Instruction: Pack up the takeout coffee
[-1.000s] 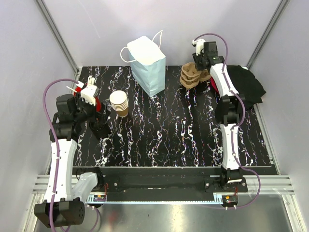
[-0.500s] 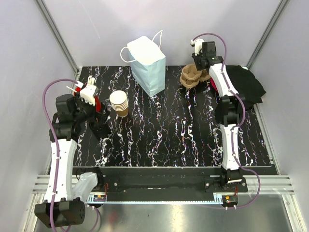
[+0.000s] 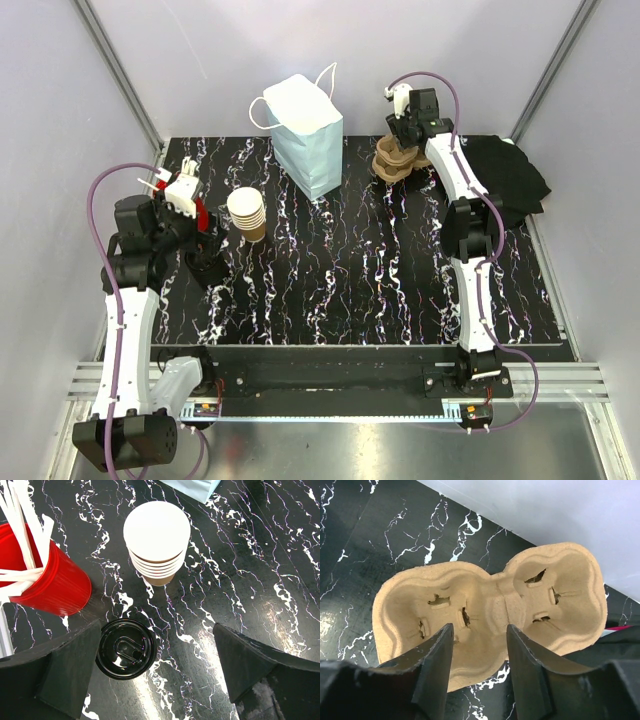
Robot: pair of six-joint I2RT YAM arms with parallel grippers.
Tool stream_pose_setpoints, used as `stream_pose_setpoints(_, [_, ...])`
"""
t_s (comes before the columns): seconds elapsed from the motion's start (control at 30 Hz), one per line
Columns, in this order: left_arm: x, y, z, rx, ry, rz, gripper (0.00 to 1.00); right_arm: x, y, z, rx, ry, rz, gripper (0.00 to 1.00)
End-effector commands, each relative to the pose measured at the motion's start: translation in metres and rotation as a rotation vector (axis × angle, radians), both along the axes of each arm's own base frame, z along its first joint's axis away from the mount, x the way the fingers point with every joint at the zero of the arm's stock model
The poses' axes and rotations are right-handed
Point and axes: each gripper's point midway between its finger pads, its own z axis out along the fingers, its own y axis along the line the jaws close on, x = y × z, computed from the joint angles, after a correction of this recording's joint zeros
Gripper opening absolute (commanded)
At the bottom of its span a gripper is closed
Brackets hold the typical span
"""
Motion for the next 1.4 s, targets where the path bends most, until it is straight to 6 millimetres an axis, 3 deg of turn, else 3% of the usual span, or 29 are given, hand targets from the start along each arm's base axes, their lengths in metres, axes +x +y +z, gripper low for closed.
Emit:
stream_pose_setpoints(0.0, [0.007,-0.002,0.014,-0.009,-0.066,-0.021,0.99,0.015,-0.008,0.034,-0.020,-0.105,-0.014,0.55])
stream_pose_setpoints(0.2, [0.007,-0.001,0.013,-0.012,-0.063,-0.020,0.99,0.021,-0.017,0.022,-0.030,-0.096,-0.028,0.61])
stream_pose_setpoints(0.53, [0.007,0.000,0.013,-0.018,-0.060,-0.017,0.99,0.028,-0.035,0.012,-0.001,-0.086,-0.031,0.63])
stream_pose_setpoints(0.87, [0.008,0.003,0.013,-0.024,-0.061,-0.007,0.99,0.022,-0.009,0.008,0.086,-0.055,0.098,0.61])
stream_pose_setpoints(1.17, [0.008,0.004,0.011,-0.028,-0.052,-0.004,0.99,0.022,-0.010,-0.004,0.075,-0.030,0.112,0.56])
stream_pose_setpoints(1.27, [0.009,0.004,0.011,-0.029,-0.051,-0.004,0.99,0.026,-0.014,-0.003,0.059,-0.046,0.088,0.61])
stream_pose_setpoints(1.3, [0.009,0.004,0.010,-0.028,-0.049,-0.003,0.99,0.027,-0.015,-0.001,0.056,-0.052,0.083,0.69])
stream_pose_setpoints(1.37, [0.009,0.005,0.011,-0.026,-0.050,-0.002,0.99,0.028,-0.016,0.002,0.057,-0.061,0.082,0.70])
